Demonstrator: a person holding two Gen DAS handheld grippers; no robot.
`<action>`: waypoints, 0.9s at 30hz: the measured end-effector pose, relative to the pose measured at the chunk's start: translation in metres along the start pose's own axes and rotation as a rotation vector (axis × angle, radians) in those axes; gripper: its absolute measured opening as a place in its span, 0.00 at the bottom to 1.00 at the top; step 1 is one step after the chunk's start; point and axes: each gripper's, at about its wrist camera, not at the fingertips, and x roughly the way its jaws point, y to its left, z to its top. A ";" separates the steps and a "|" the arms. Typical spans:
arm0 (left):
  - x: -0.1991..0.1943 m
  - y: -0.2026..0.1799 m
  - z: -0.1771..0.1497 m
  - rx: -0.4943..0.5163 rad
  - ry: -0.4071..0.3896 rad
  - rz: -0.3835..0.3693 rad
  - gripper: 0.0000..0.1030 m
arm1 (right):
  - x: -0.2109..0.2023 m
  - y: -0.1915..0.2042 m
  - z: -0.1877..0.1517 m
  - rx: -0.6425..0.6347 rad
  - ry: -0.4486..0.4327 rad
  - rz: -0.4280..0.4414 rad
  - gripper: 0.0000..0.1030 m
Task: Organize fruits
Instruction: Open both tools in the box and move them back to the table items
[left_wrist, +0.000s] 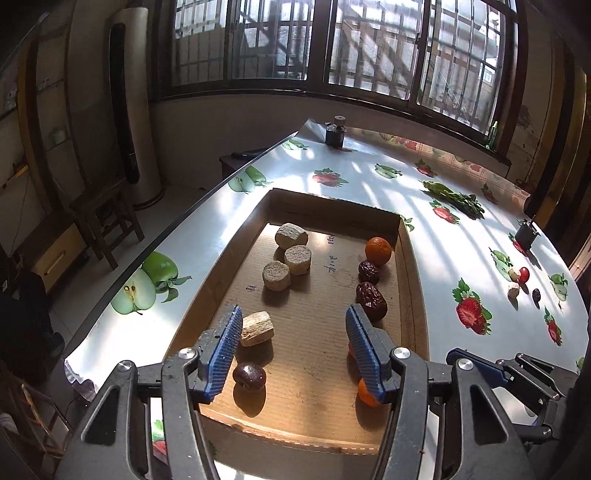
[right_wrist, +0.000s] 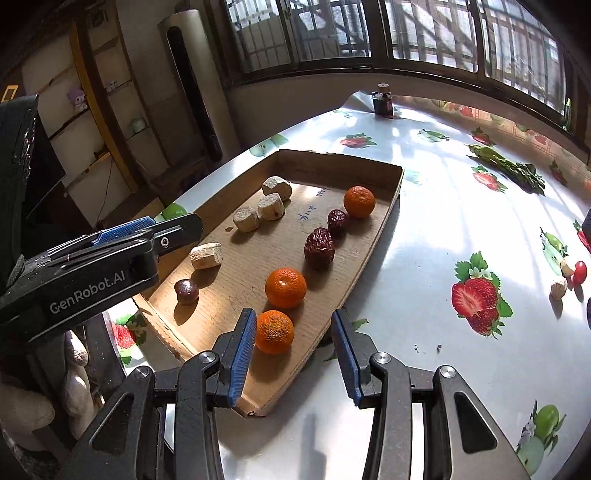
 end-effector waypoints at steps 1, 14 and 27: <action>-0.001 -0.002 0.000 0.003 -0.002 0.000 0.56 | -0.001 -0.002 -0.001 0.003 -0.001 -0.002 0.44; -0.010 -0.023 -0.002 0.049 -0.009 -0.020 0.60 | -0.018 -0.023 -0.008 0.050 -0.032 -0.011 0.52; -0.032 -0.060 0.023 0.095 -0.040 -0.151 0.66 | -0.057 -0.087 -0.012 0.118 -0.074 -0.151 0.52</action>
